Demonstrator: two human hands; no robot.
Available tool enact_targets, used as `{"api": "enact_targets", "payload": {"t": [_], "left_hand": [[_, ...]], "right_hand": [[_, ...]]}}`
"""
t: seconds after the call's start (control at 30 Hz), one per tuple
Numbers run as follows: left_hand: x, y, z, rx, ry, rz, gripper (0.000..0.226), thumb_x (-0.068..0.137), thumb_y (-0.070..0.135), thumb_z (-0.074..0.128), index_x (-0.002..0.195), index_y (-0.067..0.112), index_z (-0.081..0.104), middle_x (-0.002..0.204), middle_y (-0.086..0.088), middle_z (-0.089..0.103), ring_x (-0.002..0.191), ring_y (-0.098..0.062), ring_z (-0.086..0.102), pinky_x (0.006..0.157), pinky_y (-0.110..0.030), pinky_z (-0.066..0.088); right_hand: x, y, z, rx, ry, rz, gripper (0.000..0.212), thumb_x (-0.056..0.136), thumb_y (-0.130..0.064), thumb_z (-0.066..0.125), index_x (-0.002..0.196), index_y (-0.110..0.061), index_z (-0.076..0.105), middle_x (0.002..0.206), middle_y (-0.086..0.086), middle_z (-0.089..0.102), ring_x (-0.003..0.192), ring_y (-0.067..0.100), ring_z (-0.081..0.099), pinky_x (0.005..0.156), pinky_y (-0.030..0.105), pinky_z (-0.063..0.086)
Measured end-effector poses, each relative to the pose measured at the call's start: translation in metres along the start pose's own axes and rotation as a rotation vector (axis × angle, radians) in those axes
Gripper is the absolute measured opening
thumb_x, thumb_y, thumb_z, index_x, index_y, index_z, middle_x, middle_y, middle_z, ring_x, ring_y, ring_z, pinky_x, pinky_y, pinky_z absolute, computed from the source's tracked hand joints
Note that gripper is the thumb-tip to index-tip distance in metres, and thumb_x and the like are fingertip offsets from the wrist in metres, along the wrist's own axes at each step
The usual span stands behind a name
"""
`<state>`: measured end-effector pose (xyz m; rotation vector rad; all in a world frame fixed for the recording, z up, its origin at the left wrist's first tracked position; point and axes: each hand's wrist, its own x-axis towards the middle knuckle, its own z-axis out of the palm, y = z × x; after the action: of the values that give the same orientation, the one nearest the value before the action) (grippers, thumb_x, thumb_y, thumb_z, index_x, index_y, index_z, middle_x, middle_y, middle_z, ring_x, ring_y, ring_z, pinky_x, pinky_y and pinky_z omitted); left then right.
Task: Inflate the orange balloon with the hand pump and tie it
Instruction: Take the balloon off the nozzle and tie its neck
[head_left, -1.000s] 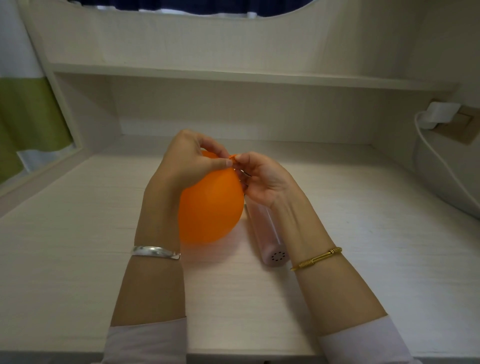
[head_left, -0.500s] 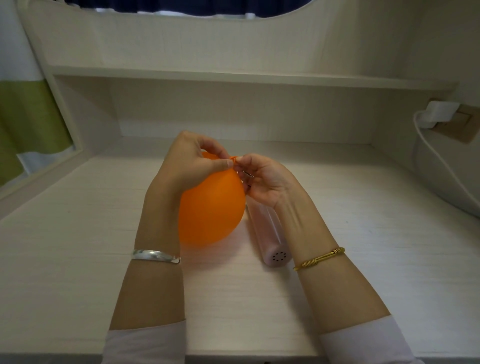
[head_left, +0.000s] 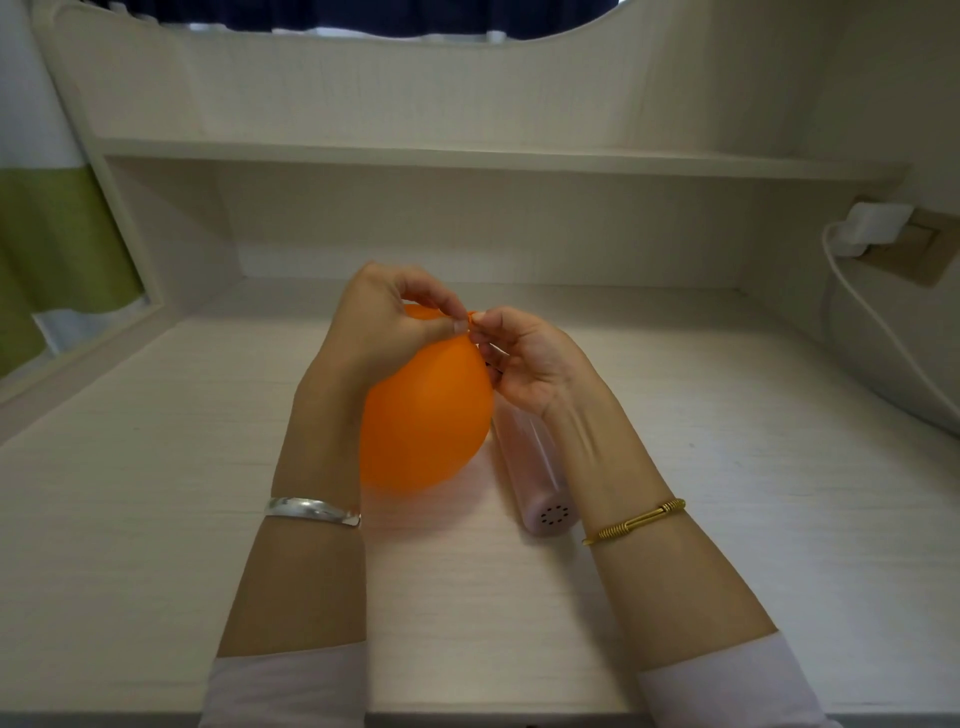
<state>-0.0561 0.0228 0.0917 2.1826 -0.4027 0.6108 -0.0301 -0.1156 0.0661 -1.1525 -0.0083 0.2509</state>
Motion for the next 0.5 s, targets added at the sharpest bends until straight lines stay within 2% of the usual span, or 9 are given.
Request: {"api": "enact_targets", "payload": {"t": [0.1, 0.27, 0.4, 0.5], "left_hand": [[0.0005, 0.0003, -0.0004, 0.003, 0.033, -0.021, 0.01, 0.074, 0.013, 0.075, 0.082, 0.019, 0.072, 0.084, 0.005, 0.063, 0.085, -0.01, 0.056, 0.07, -0.018, 0.039], [0.0027, 0.0009, 0.0024, 0.073, 0.061, -0.045, 0.014, 0.076, 0.017, 0.074, 0.09, 0.015, 0.075, 0.084, 0.003, 0.063, 0.088, -0.013, 0.057, 0.078, -0.029, 0.041], [0.0046, 0.0006, 0.0045, 0.112, 0.057, -0.039, 0.016, 0.075, 0.019, 0.075, 0.091, 0.013, 0.076, 0.081, 0.004, 0.06, 0.075, -0.004, 0.05, 0.065, -0.017, 0.036], [0.0042, 0.0017, 0.0054, 0.107, 0.065, -0.036, 0.016, 0.075, 0.021, 0.075, 0.09, 0.014, 0.076, 0.082, 0.002, 0.063, 0.075, 0.0, 0.05, 0.063, -0.014, 0.034]], "right_hand": [[0.0001, 0.0008, 0.0007, 0.018, 0.016, -0.009, 0.017, 0.079, -0.004, 0.058, 0.064, -0.012, 0.056, 0.066, 0.002, 0.054, 0.065, 0.012, 0.046, 0.062, 0.025, 0.035], [0.0018, 0.0031, 0.003, 0.067, 0.063, -0.03, 0.018, 0.076, -0.001, 0.062, 0.062, -0.011, 0.059, 0.063, 0.002, 0.055, 0.063, 0.012, 0.049, 0.06, 0.025, 0.039], [0.0031, 0.0048, 0.0035, 0.067, 0.099, -0.06, 0.02, 0.074, 0.001, 0.063, 0.058, -0.011, 0.06, 0.058, 0.001, 0.057, 0.064, 0.012, 0.051, 0.062, 0.026, 0.04], [0.0037, 0.0046, 0.0025, 0.041, 0.111, -0.079, 0.02, 0.073, -0.001, 0.064, 0.056, -0.011, 0.06, 0.06, 0.002, 0.055, 0.066, 0.013, 0.05, 0.063, 0.028, 0.041]]}}
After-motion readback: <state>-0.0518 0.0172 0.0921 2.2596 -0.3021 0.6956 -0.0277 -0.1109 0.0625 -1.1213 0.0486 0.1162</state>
